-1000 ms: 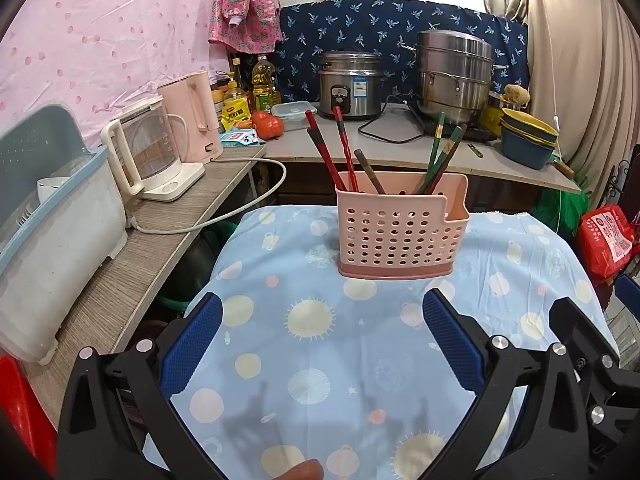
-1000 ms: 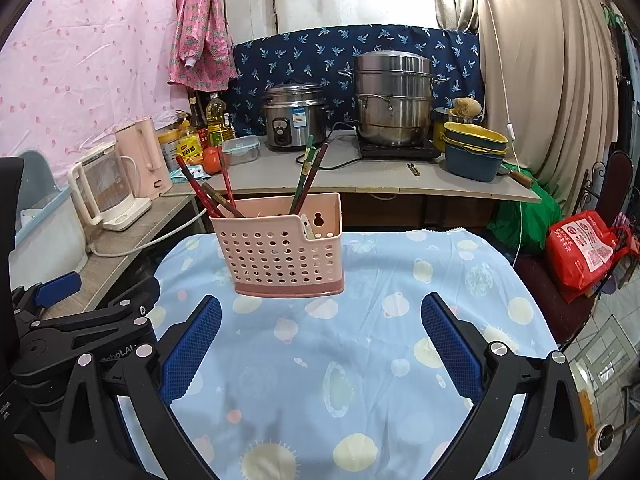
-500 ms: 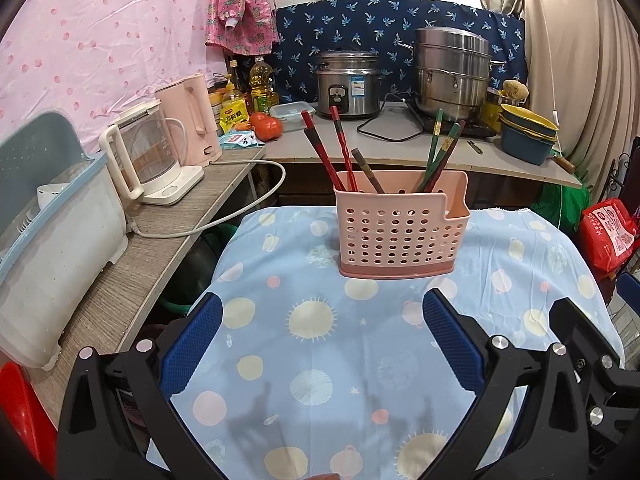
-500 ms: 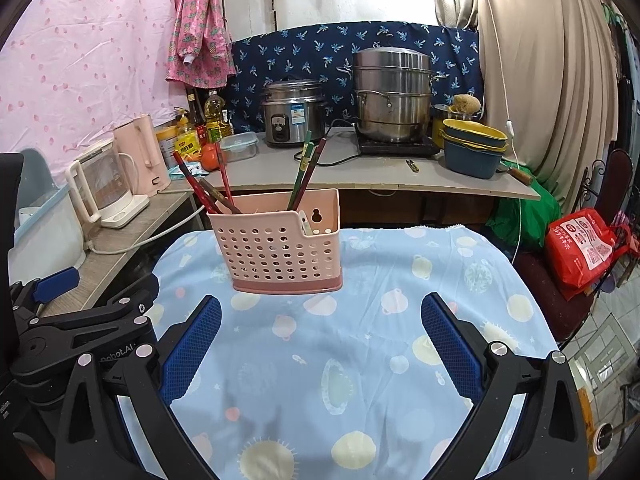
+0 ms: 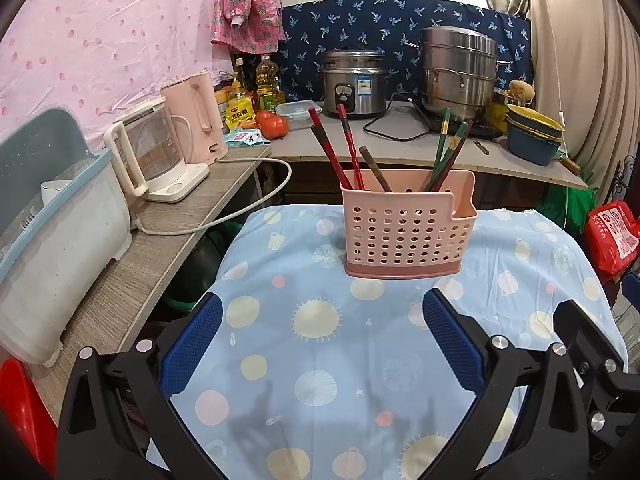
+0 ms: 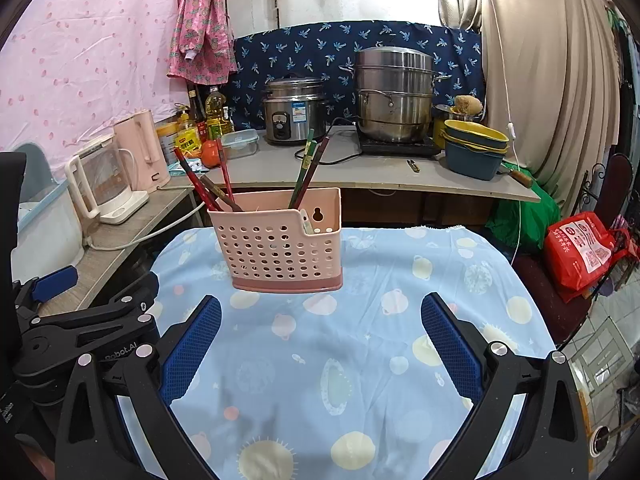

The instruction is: Organize utensils

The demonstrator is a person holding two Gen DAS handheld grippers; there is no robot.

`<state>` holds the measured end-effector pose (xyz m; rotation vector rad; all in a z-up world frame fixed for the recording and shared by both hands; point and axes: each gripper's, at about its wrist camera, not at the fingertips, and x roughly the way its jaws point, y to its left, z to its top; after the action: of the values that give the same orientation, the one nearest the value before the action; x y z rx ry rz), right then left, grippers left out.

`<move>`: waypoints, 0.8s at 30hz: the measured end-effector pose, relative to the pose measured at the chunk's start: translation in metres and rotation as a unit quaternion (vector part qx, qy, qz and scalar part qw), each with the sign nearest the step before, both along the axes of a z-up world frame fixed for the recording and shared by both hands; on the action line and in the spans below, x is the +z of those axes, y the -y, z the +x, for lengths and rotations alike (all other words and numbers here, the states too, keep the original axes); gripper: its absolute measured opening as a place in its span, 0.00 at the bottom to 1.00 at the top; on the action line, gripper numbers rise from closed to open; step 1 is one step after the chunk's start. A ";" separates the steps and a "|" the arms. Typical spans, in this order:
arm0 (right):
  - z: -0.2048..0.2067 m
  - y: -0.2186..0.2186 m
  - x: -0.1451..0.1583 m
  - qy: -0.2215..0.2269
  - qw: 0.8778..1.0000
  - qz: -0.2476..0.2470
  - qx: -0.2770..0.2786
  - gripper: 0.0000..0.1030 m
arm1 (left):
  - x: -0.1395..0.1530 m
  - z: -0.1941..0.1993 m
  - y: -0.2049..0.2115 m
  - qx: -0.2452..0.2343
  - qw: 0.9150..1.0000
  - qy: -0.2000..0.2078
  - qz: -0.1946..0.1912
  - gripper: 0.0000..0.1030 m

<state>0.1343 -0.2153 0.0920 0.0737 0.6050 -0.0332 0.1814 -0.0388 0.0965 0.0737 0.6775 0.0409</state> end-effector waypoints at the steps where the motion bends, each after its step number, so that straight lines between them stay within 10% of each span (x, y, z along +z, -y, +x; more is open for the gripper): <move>1: 0.000 0.001 0.000 0.000 1.000 0.000 0.000 0.94 | 0.000 0.000 0.000 0.000 1.000 0.000 0.000 0.93; 24: 0.000 0.001 -0.003 -0.003 1.000 -0.001 -0.001 0.94 | -0.004 0.000 -0.001 0.001 1.000 -0.001 0.004 0.93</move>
<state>0.1341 -0.2160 0.0893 0.0723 0.6117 -0.0351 0.1815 -0.0381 0.0927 0.0813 0.6792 0.0462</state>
